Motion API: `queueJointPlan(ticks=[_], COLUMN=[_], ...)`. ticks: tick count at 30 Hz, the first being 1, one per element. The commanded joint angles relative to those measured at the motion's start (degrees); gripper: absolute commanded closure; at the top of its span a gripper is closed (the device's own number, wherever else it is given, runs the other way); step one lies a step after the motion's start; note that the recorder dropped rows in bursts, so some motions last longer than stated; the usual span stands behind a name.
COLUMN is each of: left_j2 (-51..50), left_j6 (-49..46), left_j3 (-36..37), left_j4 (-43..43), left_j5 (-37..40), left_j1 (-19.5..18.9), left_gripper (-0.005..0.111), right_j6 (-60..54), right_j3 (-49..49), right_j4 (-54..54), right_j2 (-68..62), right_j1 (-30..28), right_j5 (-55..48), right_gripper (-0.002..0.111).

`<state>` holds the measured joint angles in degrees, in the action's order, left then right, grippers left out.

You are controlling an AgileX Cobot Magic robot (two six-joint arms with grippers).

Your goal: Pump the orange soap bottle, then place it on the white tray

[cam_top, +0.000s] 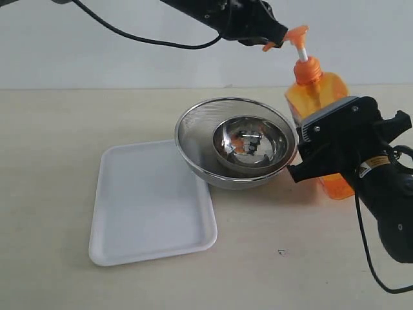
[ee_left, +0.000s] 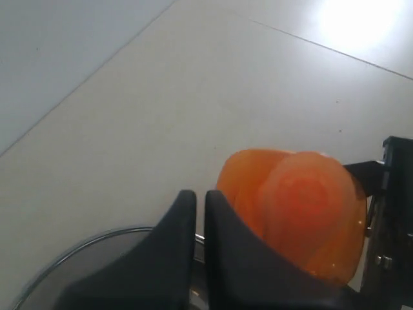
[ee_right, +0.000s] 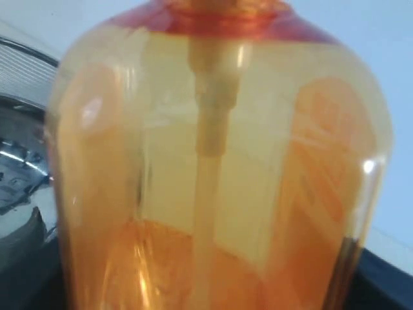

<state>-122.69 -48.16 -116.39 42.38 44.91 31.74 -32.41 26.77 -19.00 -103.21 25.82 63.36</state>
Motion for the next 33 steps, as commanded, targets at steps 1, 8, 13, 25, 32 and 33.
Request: queueJointPlan(ticks=[1,8,13,25,32,33], left_j2=[2.84,7.79,9.02,5.20,5.06,4.97], left_j6=[2.93,5.69,5.96,4.60,3.75,3.58], left_j3=[-0.35,-0.35,-0.35,-0.24,-0.24,-0.24], left_j4=[-3.38,-3.99,-2.00,3.24,4.89,5.00], left_j5=[1.15,3.00,5.12,6.13,2.77,2.08], left_j1=[-0.16,-1.92,-1.89,-0.43,0.13,0.58], left_gripper=[0.102,0.102,0.102,0.102,0.102,0.102], right_j6=[-1.19,-3.24,-5.68,-6.15,-5.38,-5.36], right_j3=[0.75,0.75,0.75,0.75,0.75,0.75], right_j4=[-0.37,-1.91,-1.96,-2.05,-1.40,-1.40], right_j2=[0.82,0.82,0.82,0.82,0.82,0.82], right_j1=[-0.07,-0.07,-0.07,-0.07,-0.07,-0.07], right_j5=[6.61,6.61,6.22,6.01,5.81,5.69], right_gripper=[0.108,0.108,0.108,0.108,0.108,0.108])
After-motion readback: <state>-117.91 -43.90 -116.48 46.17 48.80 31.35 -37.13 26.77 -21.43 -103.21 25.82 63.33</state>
